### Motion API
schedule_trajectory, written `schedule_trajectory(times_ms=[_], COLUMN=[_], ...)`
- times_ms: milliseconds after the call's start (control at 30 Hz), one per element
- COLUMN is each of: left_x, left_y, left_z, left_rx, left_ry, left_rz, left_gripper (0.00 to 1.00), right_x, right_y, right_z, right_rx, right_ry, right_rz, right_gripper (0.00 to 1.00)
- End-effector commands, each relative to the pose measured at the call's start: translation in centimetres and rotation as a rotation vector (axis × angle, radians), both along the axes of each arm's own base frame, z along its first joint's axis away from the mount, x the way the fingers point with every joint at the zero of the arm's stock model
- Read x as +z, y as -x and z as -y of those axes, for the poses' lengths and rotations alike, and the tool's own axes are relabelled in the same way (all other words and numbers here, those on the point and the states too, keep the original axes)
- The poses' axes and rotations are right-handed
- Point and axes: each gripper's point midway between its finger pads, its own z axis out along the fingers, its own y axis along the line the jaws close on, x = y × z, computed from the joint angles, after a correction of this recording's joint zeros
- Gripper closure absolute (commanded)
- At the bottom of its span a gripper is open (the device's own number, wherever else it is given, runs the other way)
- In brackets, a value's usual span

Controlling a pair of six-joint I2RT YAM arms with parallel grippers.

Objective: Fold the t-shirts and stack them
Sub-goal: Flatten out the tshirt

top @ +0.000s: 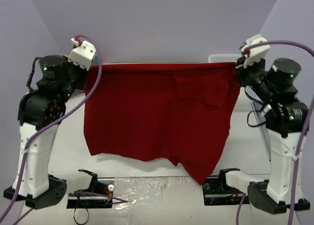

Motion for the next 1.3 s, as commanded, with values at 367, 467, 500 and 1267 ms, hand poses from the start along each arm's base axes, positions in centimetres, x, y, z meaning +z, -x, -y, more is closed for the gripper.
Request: schedule_trajectory(times_ms=[367,467,500,1267], left_x=[-1.7,2.0,3.1,-20.5], left_y=[-13.4,-14.3,-14.1,6.1], left_z=[-1.8,-1.6,-1.6,-0.4], left_rx=[0.185,0.18,0.177,-0.302], left_ry=[-0.062,-0.041,-0.033,-0.268], left_rz=[-0.045,0.015,0.04,-0.426], left_gripper=[0.97,0.98,0.98,0.2], right_x=[-4.0,0.0,0.9,-18.2], right_y=[-15.3,-15.9,-15.8,6.0], right_z=[2.0,2.3,2.4,4.6], right_rx=[-0.158,-0.168,-0.17,-0.171], right_ry=[0.079,0.055,0.047,0.153], right_rz=[-0.075,0.016,0.037,-0.341], right_gripper=[1.0,1.0,1.0,0.29])
